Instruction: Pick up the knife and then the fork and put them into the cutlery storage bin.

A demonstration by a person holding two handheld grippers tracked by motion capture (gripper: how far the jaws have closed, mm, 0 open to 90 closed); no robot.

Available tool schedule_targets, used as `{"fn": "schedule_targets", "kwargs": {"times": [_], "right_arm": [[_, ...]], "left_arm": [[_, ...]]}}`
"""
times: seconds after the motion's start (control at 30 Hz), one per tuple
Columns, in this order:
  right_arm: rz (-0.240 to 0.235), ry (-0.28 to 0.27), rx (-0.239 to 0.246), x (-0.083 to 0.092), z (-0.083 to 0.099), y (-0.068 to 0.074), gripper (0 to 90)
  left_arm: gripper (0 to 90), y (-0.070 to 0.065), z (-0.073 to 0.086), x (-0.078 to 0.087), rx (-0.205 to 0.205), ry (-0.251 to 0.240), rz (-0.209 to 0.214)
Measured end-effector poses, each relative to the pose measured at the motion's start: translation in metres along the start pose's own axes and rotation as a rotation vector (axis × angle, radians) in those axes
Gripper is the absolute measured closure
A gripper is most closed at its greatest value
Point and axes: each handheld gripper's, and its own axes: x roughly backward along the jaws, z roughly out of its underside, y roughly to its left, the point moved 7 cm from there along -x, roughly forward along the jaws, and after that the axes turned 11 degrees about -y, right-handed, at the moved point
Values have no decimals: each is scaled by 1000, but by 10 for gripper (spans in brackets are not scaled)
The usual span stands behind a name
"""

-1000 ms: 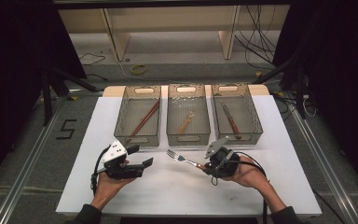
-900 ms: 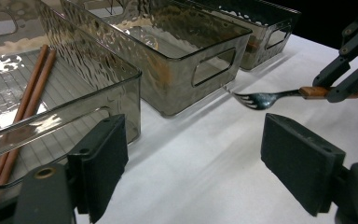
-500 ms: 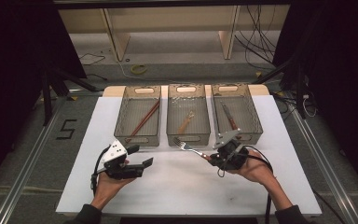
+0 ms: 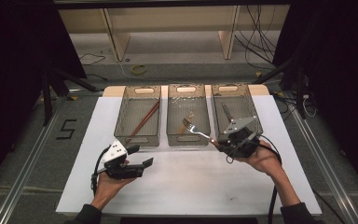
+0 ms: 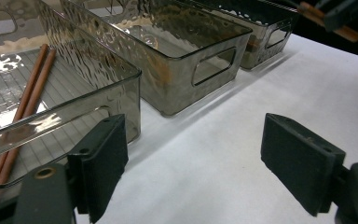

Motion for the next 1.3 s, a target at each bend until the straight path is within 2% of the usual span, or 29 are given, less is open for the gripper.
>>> {"fn": "schedule_targets", "kwargs": {"times": [0.33,0.63,1.0,1.3], "right_arm": [[80,-50,-54,15,-6,-32,771],[138,-71,-96,19,-5,-54,772],[179,-72,-128,18,-7,-71,772],[237,-74,-172,13,-8,-92,772]], "left_arm": [[222,0,0,0,1,1,1],[222,0,1,-1,3,2,1],[221,0,1,-1,7,0,-1],[221,1,1,-1,10,0,-3]]}}
